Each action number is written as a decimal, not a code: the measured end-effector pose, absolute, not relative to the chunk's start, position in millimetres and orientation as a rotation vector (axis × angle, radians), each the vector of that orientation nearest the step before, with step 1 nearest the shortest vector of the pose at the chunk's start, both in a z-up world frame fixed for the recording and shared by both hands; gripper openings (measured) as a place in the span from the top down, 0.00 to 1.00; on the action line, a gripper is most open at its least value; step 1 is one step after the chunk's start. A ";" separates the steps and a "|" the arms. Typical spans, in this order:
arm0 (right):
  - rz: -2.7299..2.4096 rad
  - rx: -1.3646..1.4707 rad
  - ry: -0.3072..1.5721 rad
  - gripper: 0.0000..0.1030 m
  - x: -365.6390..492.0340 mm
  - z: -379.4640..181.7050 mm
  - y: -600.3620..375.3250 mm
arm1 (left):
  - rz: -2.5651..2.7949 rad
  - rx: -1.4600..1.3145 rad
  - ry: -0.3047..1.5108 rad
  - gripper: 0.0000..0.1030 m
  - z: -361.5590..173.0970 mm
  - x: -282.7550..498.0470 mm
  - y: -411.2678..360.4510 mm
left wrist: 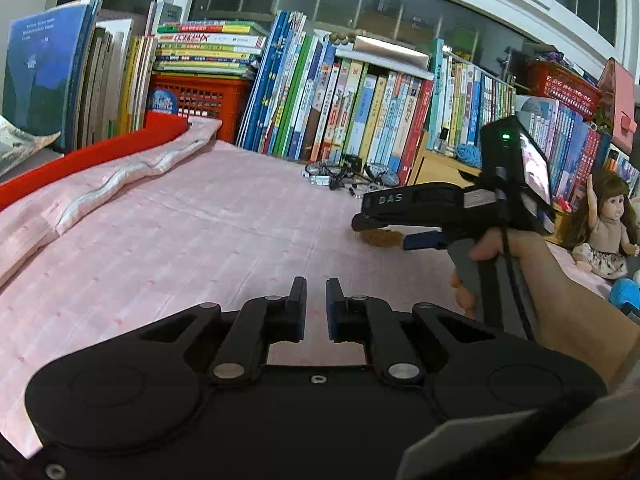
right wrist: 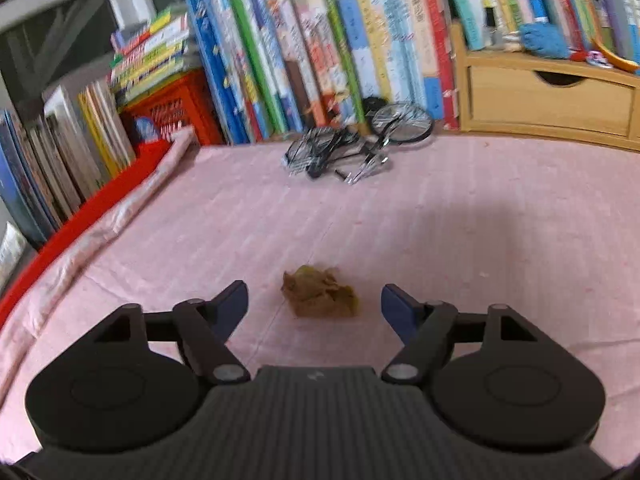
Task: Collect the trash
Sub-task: 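Grasp orange peel with left tool while right tool grasps brown crumpled paper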
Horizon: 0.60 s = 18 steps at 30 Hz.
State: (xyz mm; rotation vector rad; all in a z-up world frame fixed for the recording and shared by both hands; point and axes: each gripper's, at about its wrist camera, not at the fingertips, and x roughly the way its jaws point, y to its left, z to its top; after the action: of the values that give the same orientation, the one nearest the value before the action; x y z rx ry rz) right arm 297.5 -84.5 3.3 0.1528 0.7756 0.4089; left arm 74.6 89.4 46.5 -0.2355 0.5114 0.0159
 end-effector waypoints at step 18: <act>0.499 0.140 0.678 0.74 184.8 29.7 -129.2 | -0.015 -0.137 0.533 0.23 18.4 13.3 84.2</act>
State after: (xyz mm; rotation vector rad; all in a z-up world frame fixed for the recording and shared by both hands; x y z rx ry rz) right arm 184.8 -129.2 29.7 0.1397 0.6780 0.4992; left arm 13.3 84.2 18.4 -0.1365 0.5332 -0.0154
